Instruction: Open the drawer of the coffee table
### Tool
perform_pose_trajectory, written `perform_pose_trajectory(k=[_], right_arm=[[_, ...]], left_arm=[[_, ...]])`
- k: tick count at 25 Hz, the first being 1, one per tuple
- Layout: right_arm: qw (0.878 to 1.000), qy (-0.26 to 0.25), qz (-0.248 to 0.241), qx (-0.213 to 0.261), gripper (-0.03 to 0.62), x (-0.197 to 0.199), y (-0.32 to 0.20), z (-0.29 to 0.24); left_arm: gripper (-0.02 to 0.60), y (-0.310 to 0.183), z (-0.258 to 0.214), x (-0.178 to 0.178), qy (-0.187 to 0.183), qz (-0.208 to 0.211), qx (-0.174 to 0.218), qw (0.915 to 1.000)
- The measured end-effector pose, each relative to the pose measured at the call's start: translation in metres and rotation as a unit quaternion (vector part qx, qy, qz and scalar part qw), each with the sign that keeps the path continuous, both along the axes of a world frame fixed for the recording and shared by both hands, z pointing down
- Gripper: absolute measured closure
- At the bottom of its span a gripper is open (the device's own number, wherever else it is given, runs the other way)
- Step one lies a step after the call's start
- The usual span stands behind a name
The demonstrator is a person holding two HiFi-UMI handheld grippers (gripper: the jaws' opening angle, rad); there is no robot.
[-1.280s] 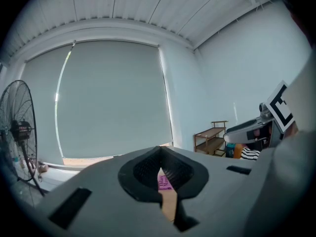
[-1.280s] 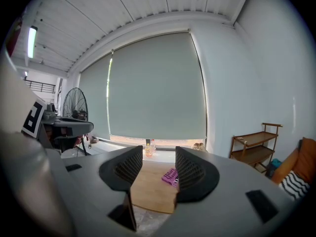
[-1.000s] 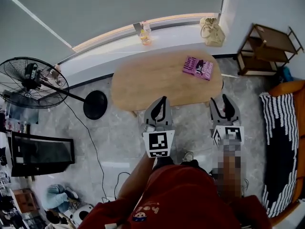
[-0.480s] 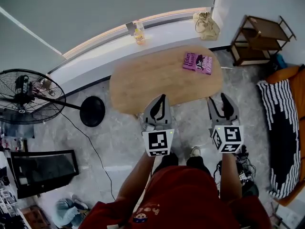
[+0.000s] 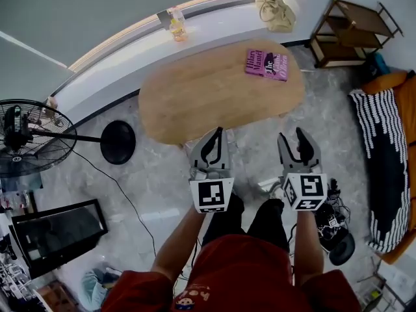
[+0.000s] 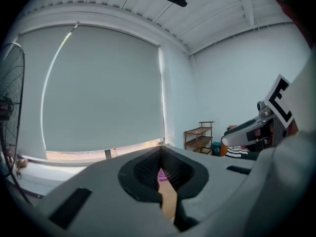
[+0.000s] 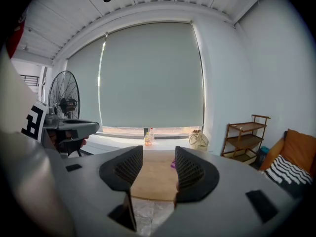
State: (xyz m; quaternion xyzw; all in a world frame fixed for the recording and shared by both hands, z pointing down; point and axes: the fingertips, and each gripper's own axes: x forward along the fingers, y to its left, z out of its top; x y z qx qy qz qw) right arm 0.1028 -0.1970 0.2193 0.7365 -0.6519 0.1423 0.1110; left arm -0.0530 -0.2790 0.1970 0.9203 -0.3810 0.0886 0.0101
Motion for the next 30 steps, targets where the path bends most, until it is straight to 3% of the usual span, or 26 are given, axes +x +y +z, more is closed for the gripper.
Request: perform_pose_trajectory(k=[10,14,17,24,30], right_arm=[[0.999,-0.027,-0.018,-0.018,0.393,0.046,0.01,0.065],[0.998,-0.025,-0.046,-0.033,0.393,0.064,0.02,0.095],[0.997,-0.028,-0.065,-0.043,0.393,0.079,0.027,0.12],[0.995,-0.028,-0.083,-0.053,0.402,0.098,0.032,0.193],[0.993,-0.032,-0.088,-0.068,0.401,0.108,0.039,0.27]], left_arm=[[0.575,0.021,0.06,0.041,-0.006,-0.015,-0.006,0.9998],[0.575,0.039,0.076,0.069,0.026,-0.024,-0.016,0.9992],[0.575,0.052,0.095,0.091,0.01,-0.018,-0.003,0.9998],[0.575,0.065,0.179,0.125,-0.003,-0.03,-0.03,0.9991],[0.575,0.069,0.267,0.13,-0.017,-0.039,-0.048,0.998]])
